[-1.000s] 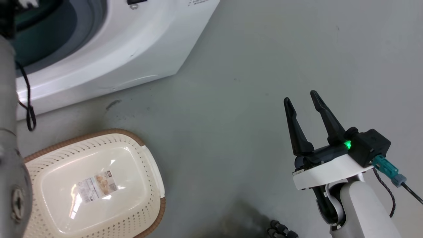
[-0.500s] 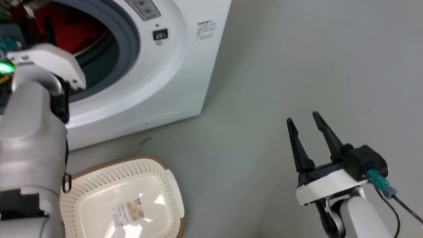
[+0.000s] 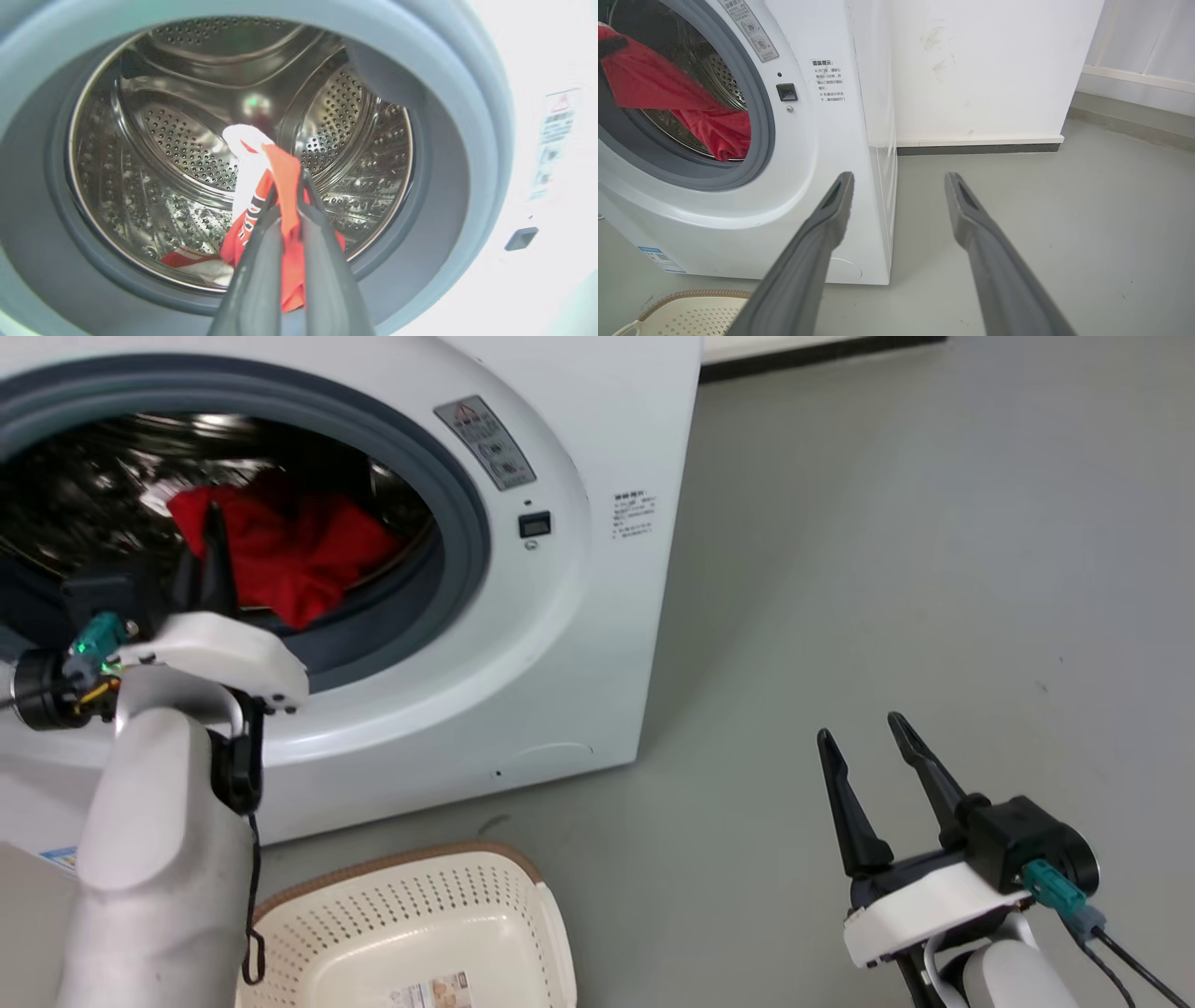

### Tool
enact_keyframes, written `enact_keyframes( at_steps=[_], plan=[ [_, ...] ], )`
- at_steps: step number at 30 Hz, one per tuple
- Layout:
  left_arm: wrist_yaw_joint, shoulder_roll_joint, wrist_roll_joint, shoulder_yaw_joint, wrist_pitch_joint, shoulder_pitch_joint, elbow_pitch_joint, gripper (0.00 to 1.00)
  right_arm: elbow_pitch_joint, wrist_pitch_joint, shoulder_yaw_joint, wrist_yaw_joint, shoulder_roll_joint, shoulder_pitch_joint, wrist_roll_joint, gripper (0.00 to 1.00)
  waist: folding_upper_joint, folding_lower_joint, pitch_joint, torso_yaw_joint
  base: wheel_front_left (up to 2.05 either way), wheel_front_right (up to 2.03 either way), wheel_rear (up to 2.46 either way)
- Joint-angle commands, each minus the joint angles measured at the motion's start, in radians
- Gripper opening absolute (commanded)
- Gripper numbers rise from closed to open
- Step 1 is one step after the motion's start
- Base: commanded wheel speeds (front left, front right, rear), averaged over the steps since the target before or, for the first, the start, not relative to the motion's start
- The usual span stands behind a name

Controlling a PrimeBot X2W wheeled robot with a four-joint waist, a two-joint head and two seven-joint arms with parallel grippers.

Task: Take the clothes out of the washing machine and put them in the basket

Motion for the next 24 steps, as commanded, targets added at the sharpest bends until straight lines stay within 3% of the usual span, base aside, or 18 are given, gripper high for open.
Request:
enact_keyframes(
  at_steps=[1,7,8,17,18,24],
  plan=[
    [-0.001,-0.007,-0.005,0.005,-0.004,0.036,-0.035,0.00,0.004,-0.001,-0.005,-0.001,0.001,0.023,-0.011,1.00,0.0000,0.0001,-0.042,0.027,0.00,0.00,0.00],
    [-0.001,-0.047,-0.003,0.018,-0.004,0.153,-0.210,0.00,-0.005,0.013,-0.014,-0.001,0.001,0.056,-0.020,1.00,0.0000,0.0001,-0.099,0.057,0.00,0.00,0.00],
    [0.006,-0.064,0.004,0.020,-0.004,0.214,-0.312,0.00,-0.014,0.021,-0.021,-0.001,0.001,0.074,-0.023,1.00,0.0000,0.0001,-0.124,0.073,0.00,0.00,0.00],
    [0.017,-0.098,0.006,0.000,0.006,0.366,-0.620,0.00,-0.051,0.051,-0.033,-0.001,0.001,0.122,-0.033,1.00,0.0000,0.0001,-0.171,0.129,0.00,0.00,0.00],
    [0.029,-0.107,0.007,-0.008,0.033,0.430,-0.713,0.00,-0.062,0.060,-0.033,-0.001,0.001,0.137,-0.035,1.00,0.0000,0.0001,-0.178,0.140,0.00,0.00,0.00],
    [0.063,-0.133,-0.008,-0.025,0.097,0.612,-0.805,0.00,-0.084,0.073,-0.028,-0.001,0.001,0.143,-0.034,1.00,0.0000,0.0001,-0.174,0.150,0.00,0.00,0.00]
  ],
)
